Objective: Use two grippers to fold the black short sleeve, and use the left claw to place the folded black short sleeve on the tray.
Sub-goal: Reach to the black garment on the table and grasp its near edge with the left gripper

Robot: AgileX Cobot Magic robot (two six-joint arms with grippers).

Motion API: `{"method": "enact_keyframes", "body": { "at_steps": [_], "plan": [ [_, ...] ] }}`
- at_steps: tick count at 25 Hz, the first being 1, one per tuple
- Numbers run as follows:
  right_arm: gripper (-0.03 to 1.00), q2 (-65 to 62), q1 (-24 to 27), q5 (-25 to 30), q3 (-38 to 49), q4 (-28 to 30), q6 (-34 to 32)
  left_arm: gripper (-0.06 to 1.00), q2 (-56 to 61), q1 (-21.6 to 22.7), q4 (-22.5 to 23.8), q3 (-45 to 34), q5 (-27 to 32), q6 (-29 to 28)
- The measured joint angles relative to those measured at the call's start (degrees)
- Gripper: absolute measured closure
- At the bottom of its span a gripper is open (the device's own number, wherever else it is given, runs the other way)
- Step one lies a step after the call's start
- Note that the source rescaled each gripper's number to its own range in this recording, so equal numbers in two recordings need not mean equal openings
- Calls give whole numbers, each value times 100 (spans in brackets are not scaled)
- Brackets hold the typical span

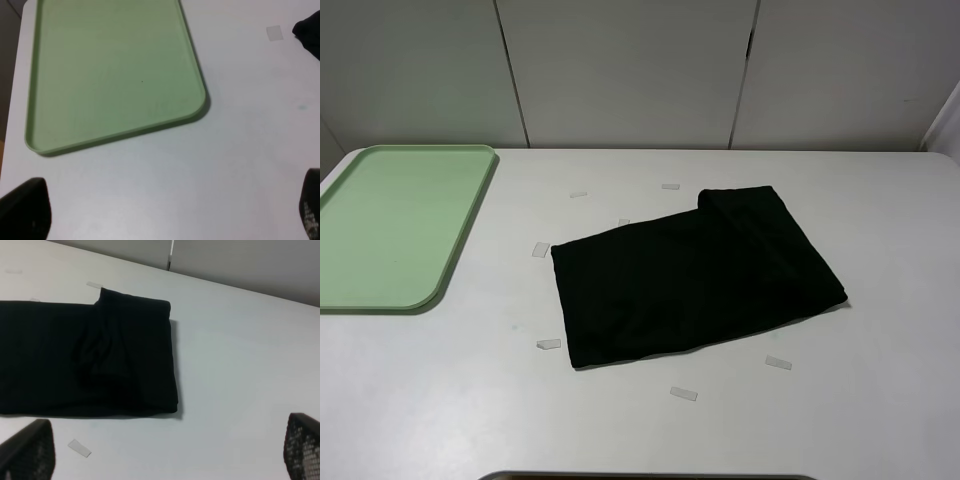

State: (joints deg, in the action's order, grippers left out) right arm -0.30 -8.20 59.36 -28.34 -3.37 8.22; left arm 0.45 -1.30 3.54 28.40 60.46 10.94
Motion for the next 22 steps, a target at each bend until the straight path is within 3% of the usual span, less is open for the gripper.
{"method": "enact_keyframes", "body": {
  "at_steps": [22],
  "plan": [
    [-3, 0, 0, 0, 0, 0, 0, -6, 0, -247, -124, -11, 0, -90]
  ]
}}
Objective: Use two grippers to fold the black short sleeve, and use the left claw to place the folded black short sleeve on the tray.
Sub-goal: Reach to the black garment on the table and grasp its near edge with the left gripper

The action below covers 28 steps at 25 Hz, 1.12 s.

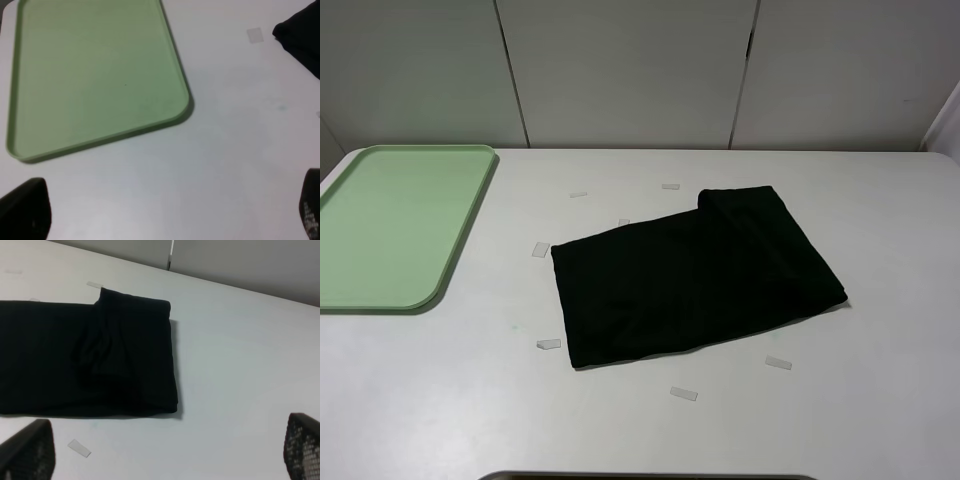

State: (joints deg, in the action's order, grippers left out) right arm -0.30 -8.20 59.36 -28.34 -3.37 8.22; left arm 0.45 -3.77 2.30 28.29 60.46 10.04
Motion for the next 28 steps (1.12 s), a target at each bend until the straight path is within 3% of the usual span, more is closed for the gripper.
{"method": "enact_keyframes", "body": {
  "at_steps": [6, 11, 12, 13, 14, 20, 24, 28],
  "plan": [
    [-3, 0, 0, 0, 0, 0, 0, -3, -813, 0, -668, 55, -81, -517],
    [-3, 0, 0, 0, 0, 0, 0, 0, -2516, 0, -2252, 80, -1313, -319],
    [-3, 0, 0, 0, 0, 0, 0, 0, -2516, 0, -2252, 80, -1313, -319],
    [-3, 0, 0, 0, 0, 0, 0, 0, -2924, 0, -2666, 80, -1560, -82],
    [-3, 0, 0, 0, 0, 0, 0, 1, -3712, 0, -3381, 91, -2081, 446],
    [-3, 0, 0, 0, 0, 0, 0, 1, -6232, 0, -5545, 91, -2762, 2531],
    [-3, 0, 0, 0, 0, 0, 0, 1, -7533, 0, -6710, 91, -2935, 3786],
    [-3, 0, 0, 0, 0, 0, 0, 1, -8474, -116, -7631, 97, -3154, 4644]
  ]
}}
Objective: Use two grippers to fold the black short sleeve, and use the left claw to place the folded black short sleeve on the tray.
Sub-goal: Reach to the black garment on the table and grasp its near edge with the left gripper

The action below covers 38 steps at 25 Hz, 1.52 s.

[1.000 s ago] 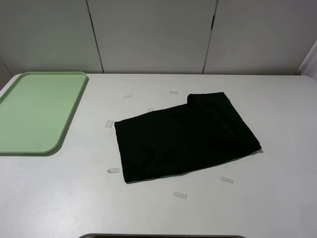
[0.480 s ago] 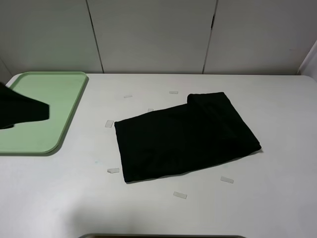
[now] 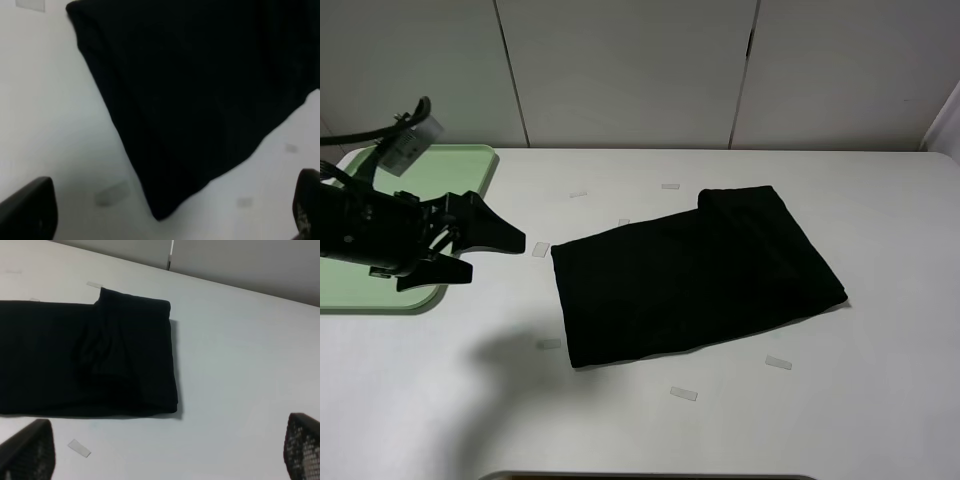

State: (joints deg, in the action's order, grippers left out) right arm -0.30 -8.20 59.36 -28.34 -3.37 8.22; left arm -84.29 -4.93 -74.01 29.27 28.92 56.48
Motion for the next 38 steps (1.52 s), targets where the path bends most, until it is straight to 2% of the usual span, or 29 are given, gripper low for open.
{"method": "enact_keyframes", "body": {
  "at_steps": [6, 15, 27, 38],
  "plan": [
    [-3, 0, 0, 0, 0, 0, 0, 2, -896, -280, -1083, 82, -222, 1017],
    [-3, 0, 0, 0, 0, 0, 0, 3, -1770, -853, -2041, 343, -258, 1553],
    [-3, 0, 0, 0, 0, 0, 0, 4, -2402, -1398, -2297, 669, -652, 1588],
    [-3, 0, 0, -4, 0, 0, 0, 10, -2864, -1713, -2479, 1244, -552, 1588]
  ]
}}
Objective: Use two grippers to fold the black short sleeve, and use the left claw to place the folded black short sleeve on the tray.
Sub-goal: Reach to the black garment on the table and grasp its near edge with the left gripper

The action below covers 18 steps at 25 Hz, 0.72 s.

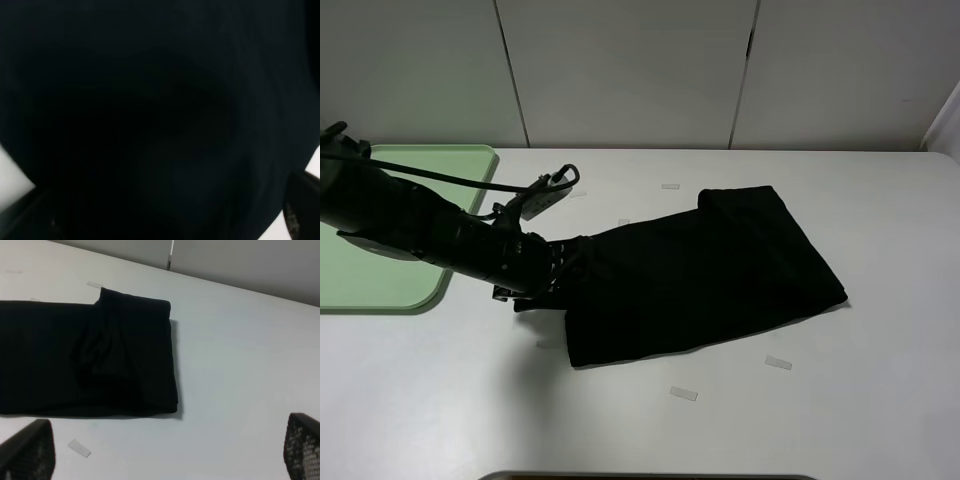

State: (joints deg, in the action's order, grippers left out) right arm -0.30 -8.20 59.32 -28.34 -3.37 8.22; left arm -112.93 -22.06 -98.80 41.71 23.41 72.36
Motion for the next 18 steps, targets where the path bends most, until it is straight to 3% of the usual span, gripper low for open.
{"method": "enact_keyframes", "body": {
  "at_steps": [3, 6, 11, 13, 18],
  "plan": [
    [-3, 0, 0, 0, 0, 0, 0, 17, -190, -105, -47, 203, 40, 0],
    [-3, 0, 0, 0, 0, 0, 0, 33, -322, -228, -92, 297, 13, 0],
    [-3, 0, 0, 0, 0, 0, 0, 84, -431, -332, -85, 297, -183, 46],
    [-3, 0, 0, 0, 0, 0, 0, 90, -432, -332, -85, 292, -183, 65],
    [-3, 0, 0, 0, 0, 0, 0, 90, -421, -332, 51, 292, -153, 72]
  ]
}}
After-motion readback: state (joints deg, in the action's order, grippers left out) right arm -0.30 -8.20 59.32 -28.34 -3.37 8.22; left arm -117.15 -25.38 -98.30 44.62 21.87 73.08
